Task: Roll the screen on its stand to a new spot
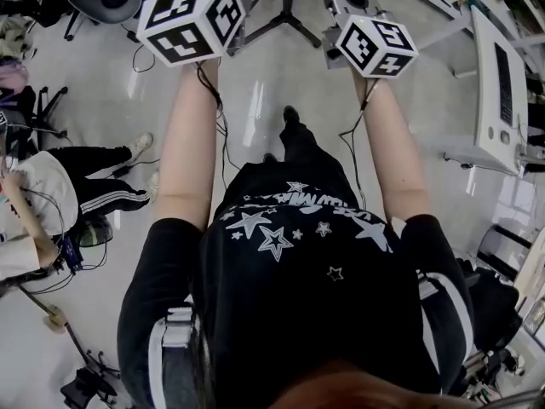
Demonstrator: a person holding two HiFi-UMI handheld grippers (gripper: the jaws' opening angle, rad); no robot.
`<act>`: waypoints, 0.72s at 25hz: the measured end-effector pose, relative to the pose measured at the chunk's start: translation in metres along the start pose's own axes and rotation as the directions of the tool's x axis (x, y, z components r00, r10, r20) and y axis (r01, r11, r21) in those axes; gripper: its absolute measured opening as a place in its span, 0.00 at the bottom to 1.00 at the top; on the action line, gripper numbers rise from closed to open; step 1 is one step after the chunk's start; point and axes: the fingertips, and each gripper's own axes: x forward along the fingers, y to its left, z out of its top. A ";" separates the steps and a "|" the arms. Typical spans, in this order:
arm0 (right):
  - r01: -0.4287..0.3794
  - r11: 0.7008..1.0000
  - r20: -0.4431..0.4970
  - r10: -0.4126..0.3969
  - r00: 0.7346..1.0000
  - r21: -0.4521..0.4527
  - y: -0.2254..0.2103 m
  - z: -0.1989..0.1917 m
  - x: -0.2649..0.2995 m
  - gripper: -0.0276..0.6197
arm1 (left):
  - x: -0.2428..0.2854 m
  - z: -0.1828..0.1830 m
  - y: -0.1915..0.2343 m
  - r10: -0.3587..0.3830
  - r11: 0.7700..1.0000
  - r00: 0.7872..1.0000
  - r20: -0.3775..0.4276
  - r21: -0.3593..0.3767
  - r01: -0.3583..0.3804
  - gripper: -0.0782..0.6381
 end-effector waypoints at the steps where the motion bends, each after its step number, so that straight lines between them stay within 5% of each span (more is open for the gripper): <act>1: 0.003 1.000 -0.002 -0.003 1.000 -0.001 0.001 0.000 -0.007 0.05 | -0.006 0.000 -0.003 0.000 1.000 1.000 -0.001 -0.002 0.000 0.37; 18: -0.065 0.998 0.000 0.065 0.998 -0.010 0.008 0.011 -0.098 0.05 | -0.080 0.002 -0.088 0.055 0.998 0.998 0.008 -0.004 -0.055 0.36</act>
